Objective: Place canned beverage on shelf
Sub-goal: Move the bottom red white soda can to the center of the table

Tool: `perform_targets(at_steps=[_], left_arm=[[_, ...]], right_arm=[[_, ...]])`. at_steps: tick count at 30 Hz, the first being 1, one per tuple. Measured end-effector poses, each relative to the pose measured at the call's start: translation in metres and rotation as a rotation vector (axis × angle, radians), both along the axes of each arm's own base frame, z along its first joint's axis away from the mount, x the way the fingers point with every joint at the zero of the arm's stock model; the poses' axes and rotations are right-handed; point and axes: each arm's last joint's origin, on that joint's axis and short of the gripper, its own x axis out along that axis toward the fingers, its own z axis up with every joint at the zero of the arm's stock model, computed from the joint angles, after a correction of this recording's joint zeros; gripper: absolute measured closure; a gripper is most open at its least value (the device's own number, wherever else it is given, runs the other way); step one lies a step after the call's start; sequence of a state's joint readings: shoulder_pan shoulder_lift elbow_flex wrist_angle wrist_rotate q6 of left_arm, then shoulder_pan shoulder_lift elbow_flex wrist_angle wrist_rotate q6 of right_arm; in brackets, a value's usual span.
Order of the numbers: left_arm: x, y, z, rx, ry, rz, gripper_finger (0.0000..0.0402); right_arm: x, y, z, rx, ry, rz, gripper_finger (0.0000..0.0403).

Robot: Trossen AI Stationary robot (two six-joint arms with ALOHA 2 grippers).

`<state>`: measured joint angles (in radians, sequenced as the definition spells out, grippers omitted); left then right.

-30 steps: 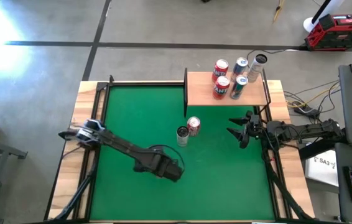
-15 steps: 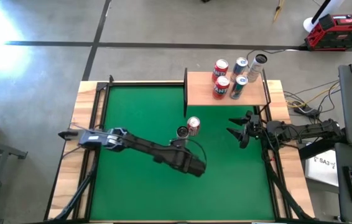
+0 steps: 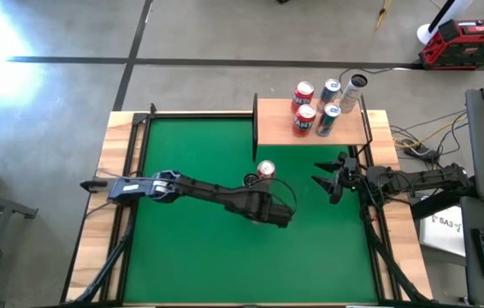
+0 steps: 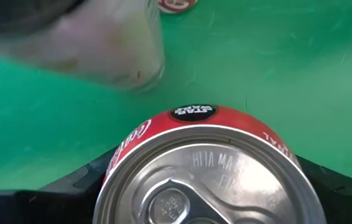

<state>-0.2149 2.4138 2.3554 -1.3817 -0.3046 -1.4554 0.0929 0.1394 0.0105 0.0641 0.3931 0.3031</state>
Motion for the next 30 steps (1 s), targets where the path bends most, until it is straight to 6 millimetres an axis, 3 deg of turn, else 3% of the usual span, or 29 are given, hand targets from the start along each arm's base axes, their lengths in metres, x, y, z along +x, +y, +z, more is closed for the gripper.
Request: perform_targets(at_steps=[12, 30], left_arm=[[-0.004, 0.011, -0.005, 0.015, 0.077, 0.002, 0.0109], [-0.004, 0.011, -0.022, -0.006, 0.09, 0.048, 0.0096]], right_arm=[[0.0, 0.0, 0.0, 0.0, 0.0, 0.0, 0.014], [0.0, 0.0, 0.0, 0.0, 0.0, 0.0, 0.014]])
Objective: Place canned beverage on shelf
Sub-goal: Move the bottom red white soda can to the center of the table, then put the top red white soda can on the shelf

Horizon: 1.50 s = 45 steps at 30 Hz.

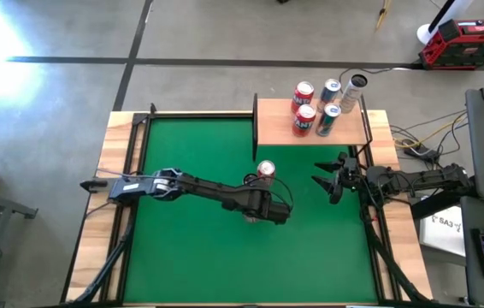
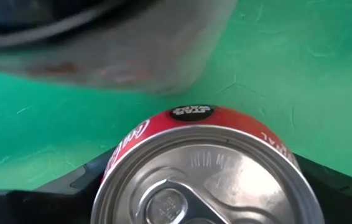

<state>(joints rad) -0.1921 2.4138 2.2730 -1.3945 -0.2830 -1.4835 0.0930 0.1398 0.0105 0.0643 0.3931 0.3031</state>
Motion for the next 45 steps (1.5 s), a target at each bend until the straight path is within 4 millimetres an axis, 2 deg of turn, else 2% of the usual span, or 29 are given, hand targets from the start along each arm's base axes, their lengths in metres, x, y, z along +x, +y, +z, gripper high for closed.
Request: perform_targets(at_steps=[3, 10, 14, 21, 25, 30, 35, 39, 45], left_arm=[[0.0, 0.0, -0.001, -0.005, 0.002, 0.006, 0.0081], [0.0, 0.0, 0.001, -0.006, -0.005, 0.016, 0.0009], [0.0, -0.005, 0.007, -0.01, -0.026, 0.007, 0.0016], [-0.01, -0.021, 0.041, -0.027, -0.086, -0.056, 0.0011], [-0.023, -0.032, 0.06, -0.01, -0.099, -0.085, 0.0008], [-0.042, -0.038, 0.073, 0.07, -0.035, -0.112, 0.0007], [-0.06, -0.035, 0.092, 0.085, -0.034, -0.181, 0.0013], [-0.082, -0.029, 0.093, 0.092, -0.006, -0.179, 0.0015], [-0.138, -0.012, 0.078, 0.077, -0.141, -0.185, 0.0016]], right_arm=[[0.0, 0.0, 0.0, 0.0, 0.0, 0.0, 0.014], [0.0, 0.0, 0.0, 0.0, 0.001, 0.0, 0.014], [0.0, 0.0, 0.0, 0.0, 0.002, 0.0, 0.014], [0.0, 0.0, 0.0, 0.0, 0.001, 0.0, 0.014], [0.0, 0.0, 0.0, 0.0, 0.001, 0.0, 0.014], [0.0, 0.0, 0.0, 0.0, 0.001, 0.0, 0.014], [0.0, 0.0, 0.0, 0.0, 0.001, 0.0, 0.014], [0.0, 0.0, 0.0, 0.0, 0.0, 0.0, 0.014], [0.0, 0.0, 0.0, 0.0, 0.0, 0.0, 0.014]])
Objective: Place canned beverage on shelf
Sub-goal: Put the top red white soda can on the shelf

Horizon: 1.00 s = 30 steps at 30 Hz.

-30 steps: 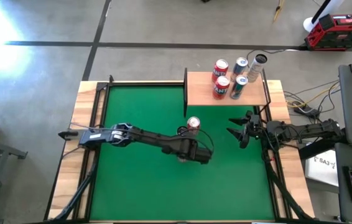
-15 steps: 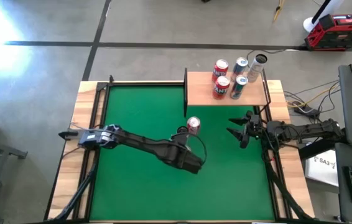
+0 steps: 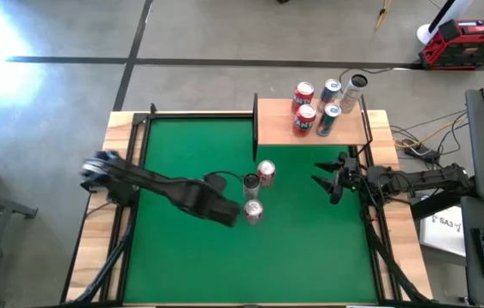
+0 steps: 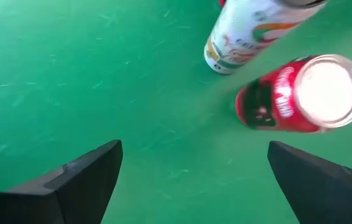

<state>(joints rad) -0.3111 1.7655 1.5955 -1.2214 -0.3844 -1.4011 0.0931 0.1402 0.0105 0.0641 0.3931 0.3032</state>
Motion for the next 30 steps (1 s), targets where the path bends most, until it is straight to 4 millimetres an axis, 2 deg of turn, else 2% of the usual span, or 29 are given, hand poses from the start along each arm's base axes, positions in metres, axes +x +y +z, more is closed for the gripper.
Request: perform_targets(at_steps=[4, 7, 11, 16, 19, 22, 25, 30], left_arm=[[-0.043, 0.019, -0.015, 0.036, -0.179, -0.08, 0.0016], [-0.071, 0.034, -0.026, 0.13, -0.316, -0.158, 0.0016], [-0.104, 0.052, -0.052, 0.266, -0.471, -0.236, 0.0016], [-0.135, 0.073, -0.089, 0.316, -0.673, -0.162, 0.0016], [-0.147, 0.08, -0.105, 0.331, -0.769, -0.128, 0.0016], [-0.154, 0.084, -0.115, 0.439, -0.799, -0.172, 0.0016], [-0.156, 0.086, -0.114, 0.593, -0.816, -0.272, 0.0016], [-0.156, 0.086, -0.109, 0.803, -0.737, -0.435, 0.0016]], right_arm=[[0.0, 0.0, 0.0, 0.0, 0.0, 0.0, 0.014], [0.0, 0.0, 0.0, 0.0, 0.0, 0.0, 0.014], [0.0, 0.0, 0.0, 0.0, 0.0, 0.0, 0.014], [0.0, 0.0, 0.0, 0.0, 0.0, 0.0, 0.014], [0.0, 0.0, 0.0, 0.0, 0.0, 0.0, 0.014], [0.0, 0.0, 0.0, 0.0, 0.0, 0.0, 0.014], [0.0, 0.0, 0.0, 0.0, 0.0, 0.0, 0.014], [0.0, 0.0, 0.0, 0.0, 0.0, 0.0, 0.014]])
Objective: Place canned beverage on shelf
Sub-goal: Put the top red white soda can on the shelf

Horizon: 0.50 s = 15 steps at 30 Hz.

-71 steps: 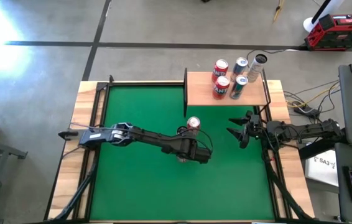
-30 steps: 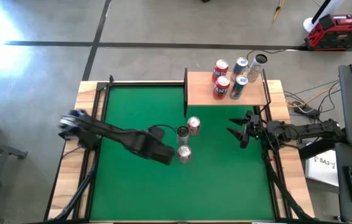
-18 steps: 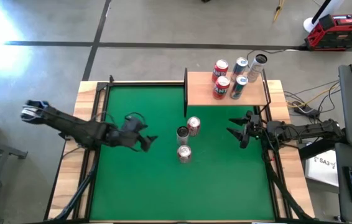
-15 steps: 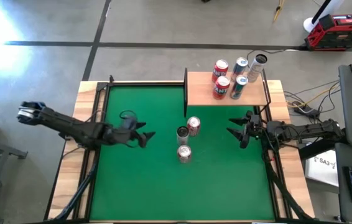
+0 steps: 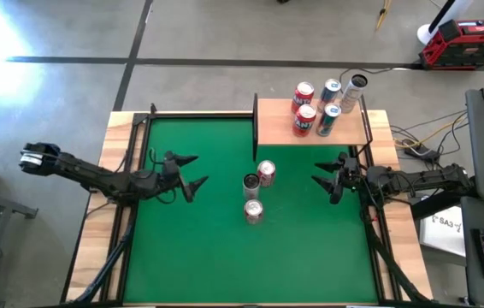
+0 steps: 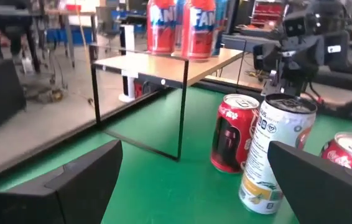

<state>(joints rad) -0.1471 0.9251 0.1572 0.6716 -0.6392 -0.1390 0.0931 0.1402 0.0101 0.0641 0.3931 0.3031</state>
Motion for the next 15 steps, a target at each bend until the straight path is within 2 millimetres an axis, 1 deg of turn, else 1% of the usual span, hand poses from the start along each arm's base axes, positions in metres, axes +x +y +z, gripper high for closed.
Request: perform_targets(at_steps=[6, 10, 15], left_arm=[[-0.002, 0.0, -0.001, 0.026, 0.039, 0.001, 0.0016], [-0.011, 0.002, 0.007, 0.021, -0.001, 0.022, 0.0016], [-0.028, 0.007, 0.009, 0.046, -0.034, 0.036, 0.0016]], right_arm=[[0.0, 0.0, 0.0, 0.0, -0.001, 0.0, 0.014], [0.0, 0.0, 0.0, 0.0, -0.001, 0.0, 0.014], [0.0, 0.0, 0.0, 0.0, 0.0, 0.0, 0.014]])
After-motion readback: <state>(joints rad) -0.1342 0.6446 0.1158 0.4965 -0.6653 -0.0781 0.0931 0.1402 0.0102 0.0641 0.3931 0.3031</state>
